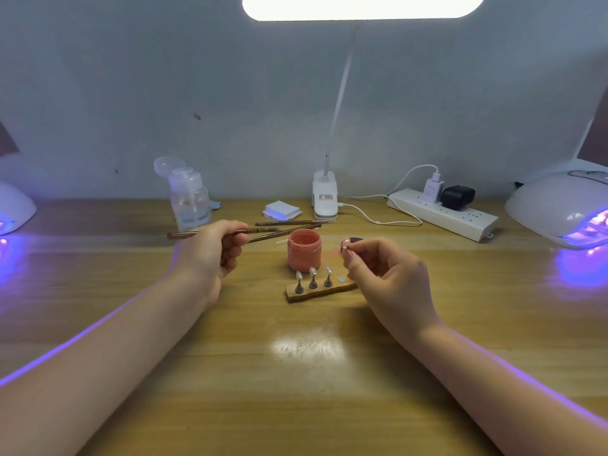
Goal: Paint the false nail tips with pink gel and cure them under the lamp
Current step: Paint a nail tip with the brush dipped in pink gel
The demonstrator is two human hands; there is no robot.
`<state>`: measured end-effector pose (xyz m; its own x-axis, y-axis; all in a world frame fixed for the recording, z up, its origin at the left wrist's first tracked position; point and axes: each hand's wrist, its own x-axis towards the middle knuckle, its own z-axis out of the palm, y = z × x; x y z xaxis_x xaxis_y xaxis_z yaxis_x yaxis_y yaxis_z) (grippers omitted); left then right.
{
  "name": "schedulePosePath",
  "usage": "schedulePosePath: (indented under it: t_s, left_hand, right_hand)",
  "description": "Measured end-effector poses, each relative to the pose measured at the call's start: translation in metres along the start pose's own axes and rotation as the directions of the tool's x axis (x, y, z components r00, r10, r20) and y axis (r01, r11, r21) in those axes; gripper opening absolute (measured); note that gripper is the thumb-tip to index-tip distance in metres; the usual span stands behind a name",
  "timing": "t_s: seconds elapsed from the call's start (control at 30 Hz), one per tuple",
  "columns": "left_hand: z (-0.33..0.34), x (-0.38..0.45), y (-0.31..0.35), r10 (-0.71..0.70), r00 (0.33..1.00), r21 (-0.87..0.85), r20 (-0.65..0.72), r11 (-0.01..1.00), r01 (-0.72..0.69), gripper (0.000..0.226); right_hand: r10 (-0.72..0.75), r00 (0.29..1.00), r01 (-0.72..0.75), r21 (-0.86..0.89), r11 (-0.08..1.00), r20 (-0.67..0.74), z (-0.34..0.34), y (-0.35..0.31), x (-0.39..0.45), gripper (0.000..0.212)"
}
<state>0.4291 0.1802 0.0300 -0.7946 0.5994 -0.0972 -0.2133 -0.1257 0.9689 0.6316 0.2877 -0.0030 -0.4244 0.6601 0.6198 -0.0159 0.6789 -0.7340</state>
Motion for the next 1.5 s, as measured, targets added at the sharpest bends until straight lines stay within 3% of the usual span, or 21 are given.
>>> schedulePosePath:
  t_s: [0.07, 0.2, 0.33, 0.47, 0.63, 0.83, 1.07, 1.5]
  left_hand:
    - [-0.001, -0.012, -0.005, 0.198, 0.98, 0.05, 0.025, 0.979, -0.199, 0.016]
    - [0.002, -0.046, -0.009, 0.519, 0.828, 0.107, 0.213, 0.83, -0.548, 0.011]
    - [0.011, -0.074, -0.014, 0.543, 0.742, 0.155, 0.393, 0.756, -0.636, 0.015]
    - [0.015, -0.087, -0.018, 0.594, 0.673, 0.222, 0.441, 0.654, -0.723, 0.017]
    - [0.016, -0.09, -0.021, 0.601, 0.636, 0.287, 0.485, 0.577, -0.764, 0.02]
    - [0.013, -0.088, -0.021, 0.59, 0.656, 0.237, 0.471, 0.631, -0.738, 0.016]
    - [0.014, -0.087, -0.023, 0.599, 0.624, 0.263, 0.501, 0.582, -0.77, 0.016]
    - [0.012, -0.088, -0.024, 0.614, 0.624, 0.24, 0.482, 0.593, -0.769, 0.02]
  right_hand:
    - [0.047, 0.999, -0.047, 0.048, 0.998, 0.012, 0.002, -0.002, -0.001, 0.005]
    - [0.085, 0.996, -0.087, 0.098, 0.991, 0.018, 0.005, -0.004, -0.003, 0.006]
    - [0.089, 0.996, -0.09, 0.111, 0.99, 0.011, 0.006, -0.005, -0.003, 0.01]
    - [0.081, 0.997, -0.081, 0.111, 0.991, 0.005, 0.007, -0.003, -0.004, 0.008]
    - [0.063, 0.998, -0.063, 0.098, 0.993, 0.004, 0.007, -0.003, -0.004, 0.012]
    - [0.056, 0.998, -0.057, 0.083, 0.995, 0.017, 0.007, -0.002, -0.004, 0.007]
    - [0.051, 0.999, -0.052, 0.059, 0.997, 0.013, 0.007, 0.0, -0.004, 0.005]
    - [-0.014, 1.0, 0.014, 0.024, 1.0, -0.011, 0.008, 0.001, -0.004, 0.008]
